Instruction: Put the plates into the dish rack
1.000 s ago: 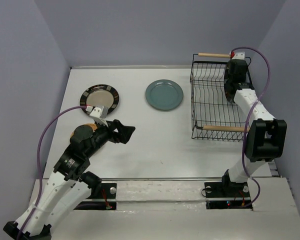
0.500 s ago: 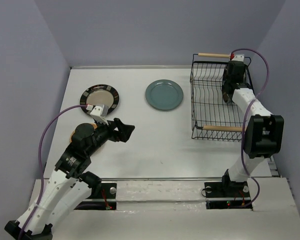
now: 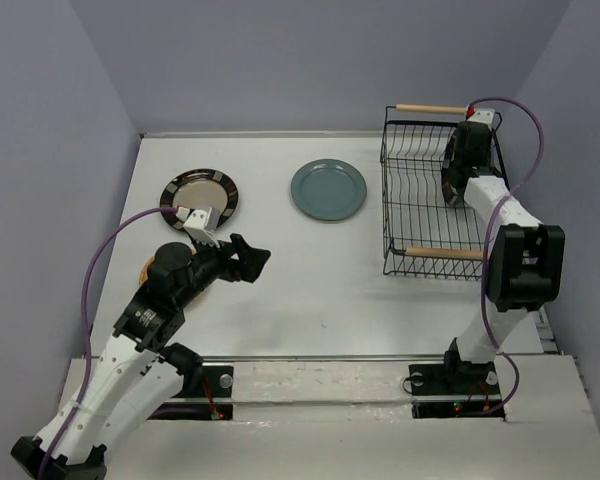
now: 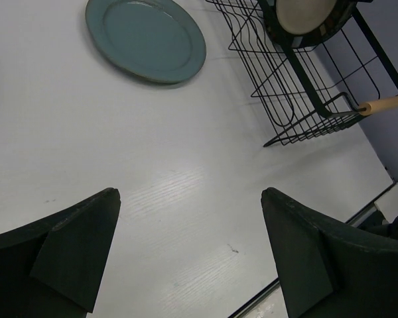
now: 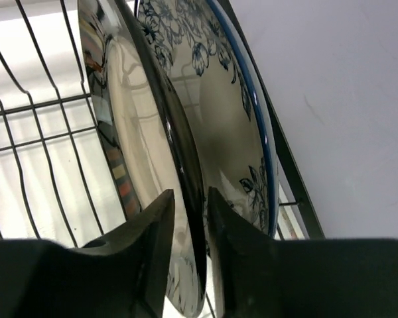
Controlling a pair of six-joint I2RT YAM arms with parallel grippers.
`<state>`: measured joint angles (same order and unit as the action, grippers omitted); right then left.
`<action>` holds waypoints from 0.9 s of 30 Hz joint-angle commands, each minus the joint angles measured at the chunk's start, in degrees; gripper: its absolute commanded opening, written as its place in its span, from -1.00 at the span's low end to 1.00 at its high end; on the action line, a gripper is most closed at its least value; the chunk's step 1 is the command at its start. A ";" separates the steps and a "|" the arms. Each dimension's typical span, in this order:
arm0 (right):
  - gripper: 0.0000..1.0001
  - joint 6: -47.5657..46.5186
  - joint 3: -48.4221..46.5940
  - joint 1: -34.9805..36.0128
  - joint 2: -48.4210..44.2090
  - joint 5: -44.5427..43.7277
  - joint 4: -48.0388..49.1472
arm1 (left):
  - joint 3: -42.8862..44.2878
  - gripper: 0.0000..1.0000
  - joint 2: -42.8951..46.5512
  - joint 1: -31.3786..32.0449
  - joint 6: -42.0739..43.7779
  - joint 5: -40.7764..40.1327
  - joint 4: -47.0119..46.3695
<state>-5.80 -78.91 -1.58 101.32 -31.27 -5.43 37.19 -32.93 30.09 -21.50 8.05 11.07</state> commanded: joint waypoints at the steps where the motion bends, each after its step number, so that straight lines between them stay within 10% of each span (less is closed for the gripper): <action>1: -0.06 1.76 -1.86 -1.23 -1.11 -2.13 6.66 | 0.08 0.97 -0.99 -0.73 0.23 0.91 -1.67; 8: 0.42 4.13 -2.30 -1.23 -6.04 -0.55 5.61 | 0.16 0.98 -2.93 -1.34 -0.04 1.96 -1.84; 27: 0.51 21.08 -1.25 -1.23 -21.33 22.28 -2.92 | -0.62 0.91 -15.84 -1.96 -13.80 5.30 -11.93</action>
<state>8.25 -78.94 -2.57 86.19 -18.09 -7.53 37.17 -44.88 28.36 -26.81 10.44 8.47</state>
